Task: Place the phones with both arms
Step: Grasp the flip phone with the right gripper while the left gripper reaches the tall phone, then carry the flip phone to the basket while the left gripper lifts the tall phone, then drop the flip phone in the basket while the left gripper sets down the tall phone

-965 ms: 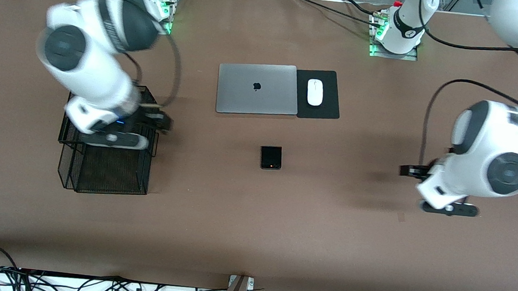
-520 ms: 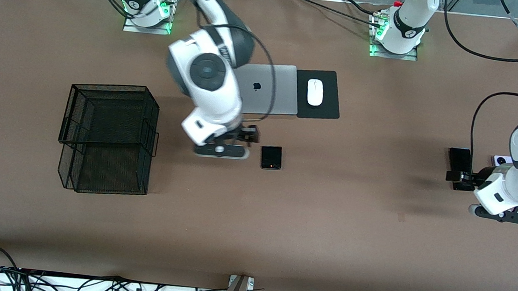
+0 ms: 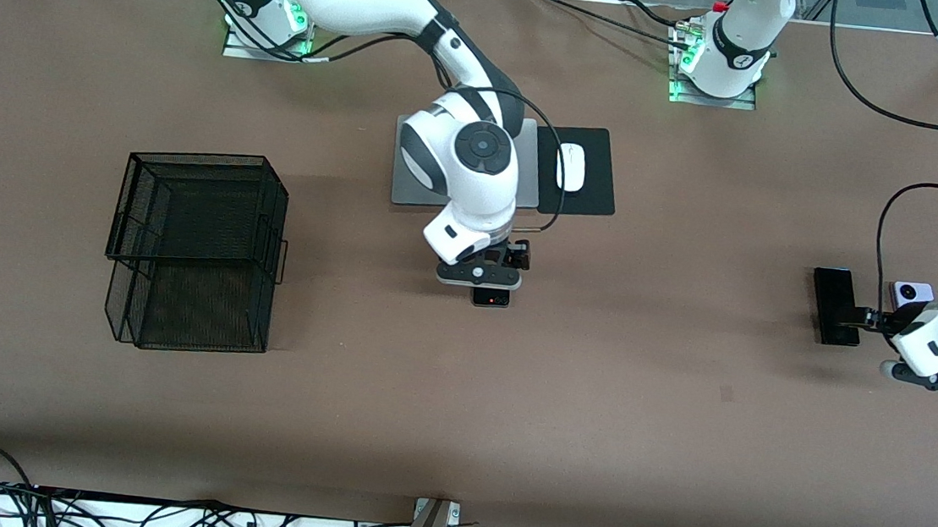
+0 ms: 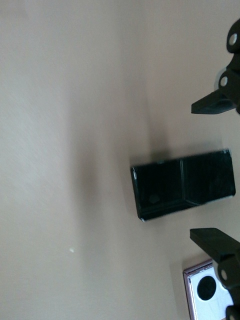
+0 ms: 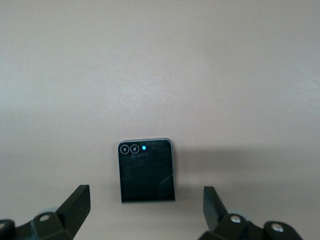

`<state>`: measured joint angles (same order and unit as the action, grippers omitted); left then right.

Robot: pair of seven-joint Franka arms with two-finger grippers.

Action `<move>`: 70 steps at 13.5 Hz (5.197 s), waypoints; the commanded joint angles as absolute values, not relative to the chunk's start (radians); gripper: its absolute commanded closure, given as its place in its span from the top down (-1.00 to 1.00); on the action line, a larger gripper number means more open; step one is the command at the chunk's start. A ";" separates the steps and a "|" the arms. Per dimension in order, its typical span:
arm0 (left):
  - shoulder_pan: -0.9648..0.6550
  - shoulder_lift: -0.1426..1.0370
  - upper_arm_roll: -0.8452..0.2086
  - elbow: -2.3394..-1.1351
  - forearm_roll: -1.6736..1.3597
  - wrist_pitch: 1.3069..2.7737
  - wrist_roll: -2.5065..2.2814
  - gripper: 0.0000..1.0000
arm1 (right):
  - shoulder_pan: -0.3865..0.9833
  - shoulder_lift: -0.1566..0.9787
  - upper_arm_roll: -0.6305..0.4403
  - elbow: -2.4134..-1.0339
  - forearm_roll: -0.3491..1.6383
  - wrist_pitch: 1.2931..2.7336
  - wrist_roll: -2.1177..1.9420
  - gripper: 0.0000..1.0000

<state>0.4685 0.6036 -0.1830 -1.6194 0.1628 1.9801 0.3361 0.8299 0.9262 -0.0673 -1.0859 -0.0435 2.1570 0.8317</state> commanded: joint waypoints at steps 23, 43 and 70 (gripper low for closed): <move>0.538 0.700 -0.198 -1.724 0.215 2.122 0.325 -0.09 | 0.877 1.118 -0.104 -1.046 -0.169 2.344 0.939 0.98; 0.244 0.537 -0.363 -1.358 0.015 1.474 0.088 -0.18 | 0.701 0.577 -0.104 -1.142 -0.049 1.643 0.533 -0.31; -0.468 0.974 -0.370 -1.307 0.044 2.342 -0.761 0.51 | 0.584 0.225 -0.617 -2.028 0.107 2.217 -0.295 1.00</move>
